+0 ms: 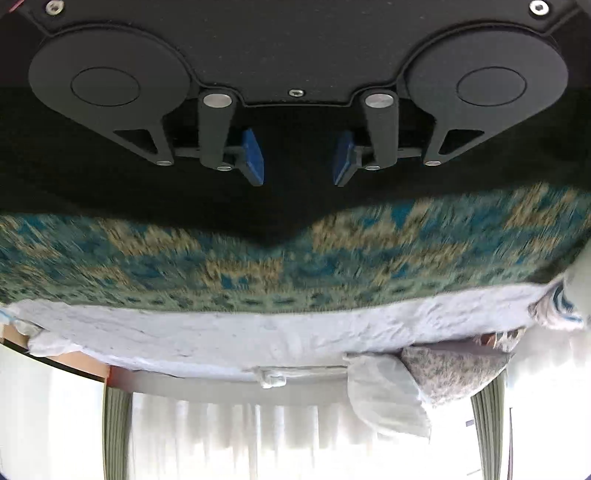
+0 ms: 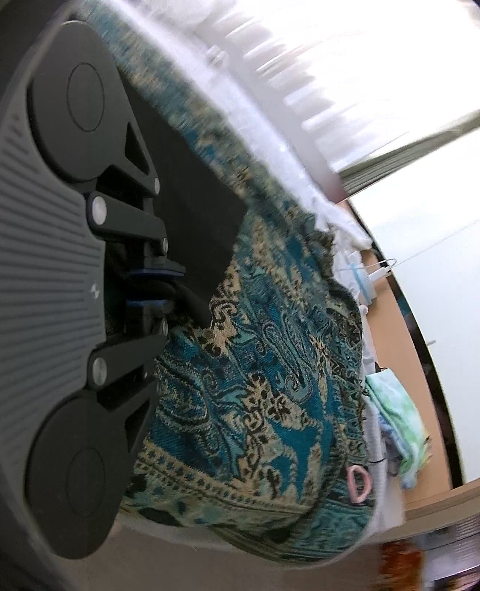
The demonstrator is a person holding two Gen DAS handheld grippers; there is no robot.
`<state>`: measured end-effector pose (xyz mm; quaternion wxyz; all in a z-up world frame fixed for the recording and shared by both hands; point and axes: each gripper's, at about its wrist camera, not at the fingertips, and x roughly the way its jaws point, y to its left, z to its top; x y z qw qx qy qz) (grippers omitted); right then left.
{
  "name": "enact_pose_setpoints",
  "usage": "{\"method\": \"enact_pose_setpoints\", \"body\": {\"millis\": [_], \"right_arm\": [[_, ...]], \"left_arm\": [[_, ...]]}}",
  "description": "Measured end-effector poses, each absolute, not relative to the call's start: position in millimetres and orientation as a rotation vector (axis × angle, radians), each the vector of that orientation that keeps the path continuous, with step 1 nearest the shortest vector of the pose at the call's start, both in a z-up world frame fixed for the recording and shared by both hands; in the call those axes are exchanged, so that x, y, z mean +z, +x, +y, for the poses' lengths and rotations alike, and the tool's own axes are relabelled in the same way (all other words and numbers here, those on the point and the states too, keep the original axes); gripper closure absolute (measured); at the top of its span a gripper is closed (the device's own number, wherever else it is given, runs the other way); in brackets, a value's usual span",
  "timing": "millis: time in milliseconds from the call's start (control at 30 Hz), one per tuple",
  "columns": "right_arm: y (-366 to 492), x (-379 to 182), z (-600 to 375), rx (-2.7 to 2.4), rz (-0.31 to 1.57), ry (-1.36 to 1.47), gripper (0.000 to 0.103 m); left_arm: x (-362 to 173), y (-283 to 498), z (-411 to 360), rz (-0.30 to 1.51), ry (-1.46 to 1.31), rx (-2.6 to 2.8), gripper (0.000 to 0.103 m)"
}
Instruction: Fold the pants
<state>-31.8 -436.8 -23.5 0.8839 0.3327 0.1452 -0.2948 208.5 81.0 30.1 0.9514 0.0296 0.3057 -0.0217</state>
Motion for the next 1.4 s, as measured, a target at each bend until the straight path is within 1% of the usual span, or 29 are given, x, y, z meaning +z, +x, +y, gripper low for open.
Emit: {"method": "enact_pose_setpoints", "body": {"millis": [33, 67, 100, 133, 167, 200, 233, 267, 333, 467, 533, 700, 767, 833, 900, 933, 967, 1000, 1033, 1067, 1133, 1233, 1333, 1400], "right_arm": [[-36.9, -23.3, -437.6, -0.605, 0.275, 0.721, 0.061], [-40.9, -22.8, -437.2, -0.591, 0.248, 0.742, 0.05], [-43.5, -21.5, -435.8, -0.566, 0.225, 0.754, 0.043], [-43.0, -19.2, -432.9, -0.541, 0.218, 0.747, 0.03], [-40.0, -16.5, -428.5, -0.526, 0.23, 0.722, 0.02], [-34.5, -13.5, -422.9, -0.519, 0.255, 0.685, 0.016], [-26.9, -10.8, -416.3, -0.518, 0.292, 0.641, 0.009], [-20.5, -9.2, -411.2, -0.524, 0.326, 0.606, 0.007], [-10.7, -7.0, -403.9, -0.565, 0.387, 0.553, 0.009], [-30.3, -3.9, -398.5, -0.585, 0.348, 0.609, 0.009], [-38.3, -5.2, -400.8, -0.537, 0.347, 0.669, 0.009], [-32.3, -4.0, -398.0, -0.446, 0.401, 0.688, 0.016], [-22.9, -6.1, -398.8, -0.457, 0.413, 0.687, 0.022], [-12.5, -7.2, -402.0, -0.459, 0.42, 0.688, 0.026], [-0.9, -7.9, -406.7, -0.467, 0.432, 0.698, 0.034], [3.2, -8.4, -409.5, -0.481, 0.434, 0.713, 0.045], [6.1, -9.5, -413.6, -0.499, 0.436, 0.744, 0.062], [6.5, -10.3, -416.1, -0.512, 0.44, 0.767, 0.07], [7.4, -11.0, -420.0, -0.531, 0.446, 0.794, 0.088], [6.7, -10.7, -421.9, -0.543, 0.45, 0.816, 0.093], [9.0, -5.2, -422.5, -0.561, 0.454, 0.823, 0.094], [29.1, 18.0, -404.2, -0.609, 0.46, 0.716, 0.096], [69.6, 54.0, -355.8, -0.555, 0.466, 0.541, 0.097], [106.2, 75.6, -301.1, -0.457, 0.482, 0.4, 0.097]], "left_arm": [[27.5, 194.1, 85.0, 0.625, 0.067, -0.038, 0.063], [25.2, 182.5, 88.4, 0.63, 0.083, -0.027, 0.063], [23.2, 172.5, 90.3, 0.634, 0.097, -0.015, 0.063], [19.1, 161.9, 94.0, 0.644, 0.113, -0.005, 0.063], [15.1, 154.1, 96.2, 0.655, 0.131, 0.003, 0.062], [11.3, 145.7, 98.9, 0.653, 0.15, 0.009, 0.062], [9.6, 136.9, 101.6, 0.636, 0.161, 0.019, 0.061], [9.1, 132.1, 104.0, 0.636, 0.165, 0.032, 0.061], [10.4, 125.0, 111.5, 0.646, 0.148, 0.047, 0.061], [7.9, 114.0, 128.8, 0.648, 0.138, 0.054, 0.056], [8.0, 110.3, 135.6, 0.646, 0.135, 0.061, 0.055], [8.1, 106.3, 150.1, 0.652, 0.119, 0.097, 0.055], [8.3, 106.2, 156.9, 0.654, 0.096, 0.105, 0.055], [9.0, 105.9, 160.4, 0.654, 0.079, 0.107, 0.055], [8.1, 105.0, 157.4, 0.649, 0.094, 0.114, 0.055], [7.3, 105.2, 154.5, 0.644, 0.104, 0.119, 0.055], [7.1, 104.7, 152.8, 0.642, 0.108, 0.121, 0.055], [7.0, 103.9, 152.7, 0.639, 0.108, 0.122, 0.055], [6.8, 104.3, 153.2, 0.638, 0.103, 0.12, 0.055], [6.7, 105.0, 153.8, 0.637, 0.097, 0.117, 0.055], [6.5, 104.5, 155.4, 0.635, 0.083, 0.109, 0.055], [5.0, 102.3, 157.9, 0.621, 0.063, 0.101, 0.055], [3.6, 100.0, 160.4, 0.606, 0.04, 0.093, 0.055], [3.2, 99.3, 163.7, 0.601, 0.015, 0.085, 0.055]]}}
